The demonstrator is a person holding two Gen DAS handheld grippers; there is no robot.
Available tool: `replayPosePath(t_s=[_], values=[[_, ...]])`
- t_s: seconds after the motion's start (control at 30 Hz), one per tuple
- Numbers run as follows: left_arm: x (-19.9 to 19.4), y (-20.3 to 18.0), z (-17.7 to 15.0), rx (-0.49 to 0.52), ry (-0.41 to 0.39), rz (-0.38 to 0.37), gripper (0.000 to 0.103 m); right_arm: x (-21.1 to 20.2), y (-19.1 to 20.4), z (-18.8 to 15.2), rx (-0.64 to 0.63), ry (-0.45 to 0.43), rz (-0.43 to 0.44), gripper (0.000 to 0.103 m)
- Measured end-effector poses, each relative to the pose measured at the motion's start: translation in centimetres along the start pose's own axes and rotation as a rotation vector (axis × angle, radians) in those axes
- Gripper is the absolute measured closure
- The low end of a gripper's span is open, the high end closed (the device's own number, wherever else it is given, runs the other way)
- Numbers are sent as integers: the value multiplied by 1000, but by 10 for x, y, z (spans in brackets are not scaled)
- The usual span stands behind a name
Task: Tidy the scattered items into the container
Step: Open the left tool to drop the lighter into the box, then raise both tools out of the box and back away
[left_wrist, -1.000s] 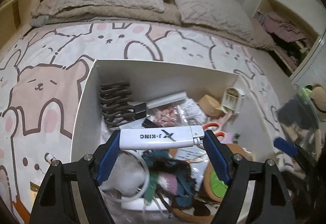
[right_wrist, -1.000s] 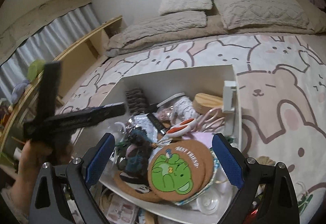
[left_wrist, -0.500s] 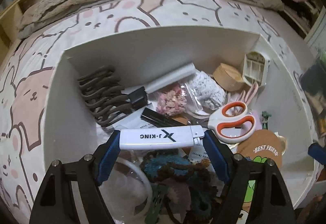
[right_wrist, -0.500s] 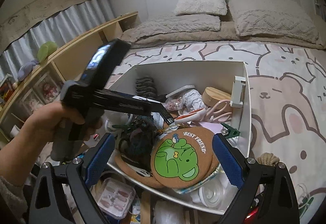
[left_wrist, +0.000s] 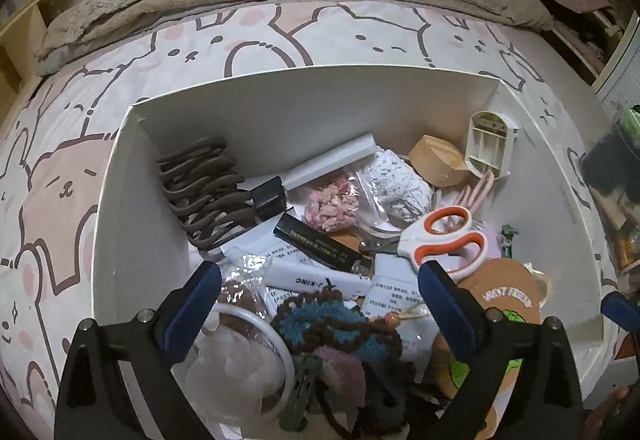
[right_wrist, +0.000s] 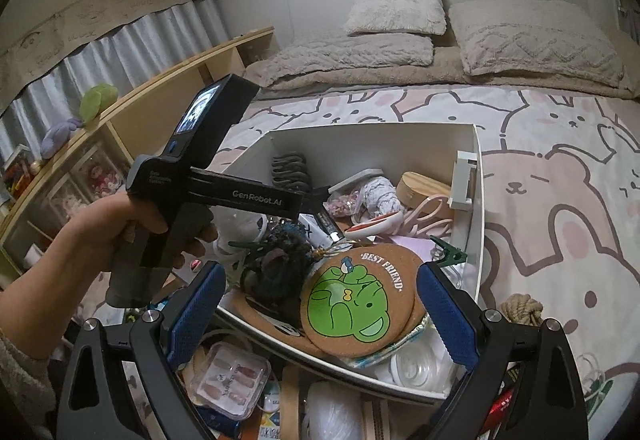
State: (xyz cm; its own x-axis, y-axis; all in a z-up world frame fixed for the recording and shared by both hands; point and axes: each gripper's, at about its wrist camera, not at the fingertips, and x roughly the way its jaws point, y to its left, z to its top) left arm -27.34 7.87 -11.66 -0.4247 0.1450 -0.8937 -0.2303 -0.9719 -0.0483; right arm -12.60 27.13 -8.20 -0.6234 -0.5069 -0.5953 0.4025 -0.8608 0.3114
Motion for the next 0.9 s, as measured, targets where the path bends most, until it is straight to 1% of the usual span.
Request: replayPosePath(t_s=[0.2,0.27,0.53,0.8,0.9], values=[[-16,-6,-9,7,-27,-29,4,-8,5,3,-9,-16,-11,7],[-26,-8,-14,3,-56,-40,4,-12,7,4,-10,-24,-13,7],[-58,-21,-34,27,-129,-30,4,-28,14,6,-20,-58,-35,7],[-88,-20,-50,17,-204,-19,4,-48,20,8,-19,-95,-65,7],[-102,-19,-58,-7,-225,-50,3,-54,22,8,-19,-107,-74,7]])
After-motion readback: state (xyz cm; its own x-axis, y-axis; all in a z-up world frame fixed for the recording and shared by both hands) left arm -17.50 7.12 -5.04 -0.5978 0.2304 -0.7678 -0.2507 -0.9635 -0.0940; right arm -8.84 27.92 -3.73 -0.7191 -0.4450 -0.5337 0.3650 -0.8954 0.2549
